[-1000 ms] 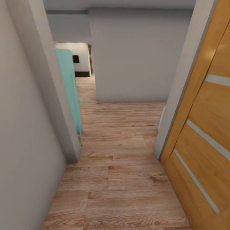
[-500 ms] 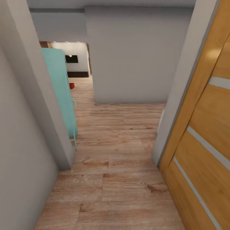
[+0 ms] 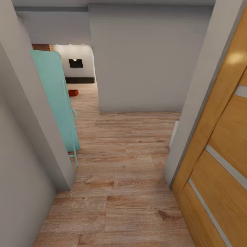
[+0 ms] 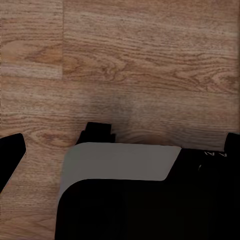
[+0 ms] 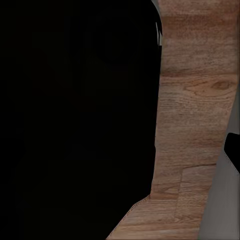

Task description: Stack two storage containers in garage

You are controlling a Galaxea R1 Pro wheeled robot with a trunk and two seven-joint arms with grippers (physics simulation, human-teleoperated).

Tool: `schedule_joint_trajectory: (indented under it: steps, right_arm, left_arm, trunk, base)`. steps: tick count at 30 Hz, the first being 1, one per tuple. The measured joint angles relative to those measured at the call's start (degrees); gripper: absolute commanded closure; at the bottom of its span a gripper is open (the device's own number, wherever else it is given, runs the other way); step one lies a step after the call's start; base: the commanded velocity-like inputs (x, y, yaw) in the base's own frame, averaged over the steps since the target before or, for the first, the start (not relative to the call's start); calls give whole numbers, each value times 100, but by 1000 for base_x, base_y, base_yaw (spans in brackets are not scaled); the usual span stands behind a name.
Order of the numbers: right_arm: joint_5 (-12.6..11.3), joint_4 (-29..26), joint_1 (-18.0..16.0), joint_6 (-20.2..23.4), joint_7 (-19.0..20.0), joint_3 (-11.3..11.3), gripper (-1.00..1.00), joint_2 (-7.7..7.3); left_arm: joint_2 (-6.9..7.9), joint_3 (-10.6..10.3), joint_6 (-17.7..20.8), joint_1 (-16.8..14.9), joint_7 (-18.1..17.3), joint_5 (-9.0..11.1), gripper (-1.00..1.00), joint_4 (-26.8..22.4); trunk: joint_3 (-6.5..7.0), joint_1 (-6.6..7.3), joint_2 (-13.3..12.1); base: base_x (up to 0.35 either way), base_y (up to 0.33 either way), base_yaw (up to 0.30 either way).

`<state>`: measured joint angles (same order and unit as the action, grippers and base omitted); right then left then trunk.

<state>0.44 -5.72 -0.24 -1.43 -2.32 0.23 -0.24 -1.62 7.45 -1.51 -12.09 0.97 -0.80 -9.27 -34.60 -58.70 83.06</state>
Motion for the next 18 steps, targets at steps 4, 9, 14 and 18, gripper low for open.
schedule_joint_trajectory:
  steps: [4, 9, 14, 18]
  right_arm:
    - [3, -1, 0, 0, 1, 1, -100, -2]
    - [4, -2, 0, 0, 1, 1, -100, -4]
    - [4, -2, 0, 0, 1, 1, -100, -6]
    - [4, -2, 0, 0, 0, 1, -100, -5]
  left_arm:
    - [-1, -1, 0, 0, 0, 0, -100, 0]
    - [-9, -1, 0, 0, 0, 0, -100, 0]
    - [-6, -1, 0, 1, 0, 0, -100, 0]
    - [-10, -2, -4, 0, 0, 0, -100, 0]
  trunk:
    - [0, 0, 0]
    - [0, 0, 0]
    - [0, 0, 0]
    - [0, 0, 0]
  base:
    - [312, 120, 0]
    - [310, 137, 0]
    - [309, 134, 0]
    - [309, 109, 0]
